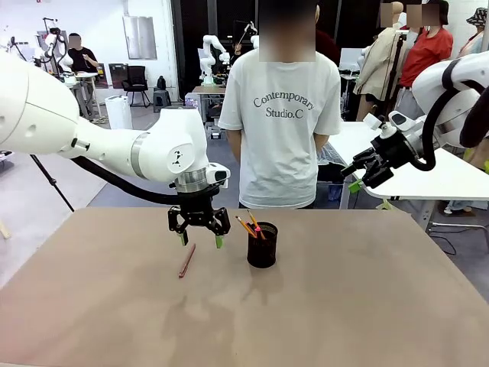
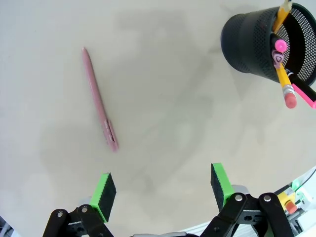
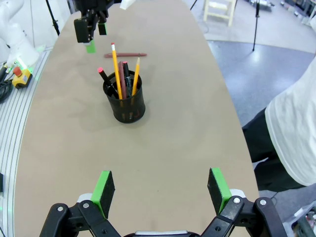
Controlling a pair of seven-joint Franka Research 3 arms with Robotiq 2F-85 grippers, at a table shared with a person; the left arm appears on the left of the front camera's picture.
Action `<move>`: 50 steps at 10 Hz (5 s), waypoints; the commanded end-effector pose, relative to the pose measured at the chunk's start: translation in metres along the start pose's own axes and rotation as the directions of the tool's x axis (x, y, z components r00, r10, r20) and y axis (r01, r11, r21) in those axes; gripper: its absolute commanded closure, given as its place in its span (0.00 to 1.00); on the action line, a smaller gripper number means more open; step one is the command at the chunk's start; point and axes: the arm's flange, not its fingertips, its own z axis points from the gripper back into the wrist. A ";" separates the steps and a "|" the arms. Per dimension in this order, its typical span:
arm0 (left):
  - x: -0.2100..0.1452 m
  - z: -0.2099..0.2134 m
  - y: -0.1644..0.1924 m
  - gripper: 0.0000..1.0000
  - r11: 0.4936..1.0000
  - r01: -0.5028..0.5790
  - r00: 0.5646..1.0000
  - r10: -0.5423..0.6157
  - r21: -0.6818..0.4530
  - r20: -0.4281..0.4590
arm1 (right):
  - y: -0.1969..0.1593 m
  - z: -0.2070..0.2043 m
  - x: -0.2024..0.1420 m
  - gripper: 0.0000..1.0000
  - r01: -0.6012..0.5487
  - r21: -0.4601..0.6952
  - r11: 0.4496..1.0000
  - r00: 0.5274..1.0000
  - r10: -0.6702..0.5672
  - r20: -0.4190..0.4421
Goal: Place the pens into the pen holder.
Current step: Pick up a writing instrument from the table and place it into the Pen holder.
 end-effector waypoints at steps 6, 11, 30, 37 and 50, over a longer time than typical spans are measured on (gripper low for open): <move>0.053 -0.033 0.032 0.00 0.995 -0.015 0.996 0.006 0.099 0.094 | -0.001 0.000 0.002 0.00 -0.003 -0.011 1.000 1.000 0.003 0.005; 0.063 -0.059 0.055 0.00 0.994 -0.008 0.999 0.003 0.105 0.048 | -0.001 0.000 0.002 0.00 -0.003 -0.011 1.000 1.000 0.003 0.005; 0.082 -0.082 0.068 1.00 0.985 -0.061 0.998 0.059 0.163 0.020 | -0.001 0.000 0.002 0.00 -0.003 -0.011 1.000 1.000 0.003 0.005; 0.061 -0.009 0.064 1.00 0.937 -0.103 0.992 0.075 -0.333 -0.097 | -0.001 0.000 0.002 0.00 -0.003 -0.011 1.000 1.000 0.003 0.005; -0.034 0.144 0.042 1.00 0.602 0.741 0.495 -0.191 -0.297 0.847 | -0.001 0.000 0.002 0.00 -0.003 -0.011 1.000 1.000 0.003 0.005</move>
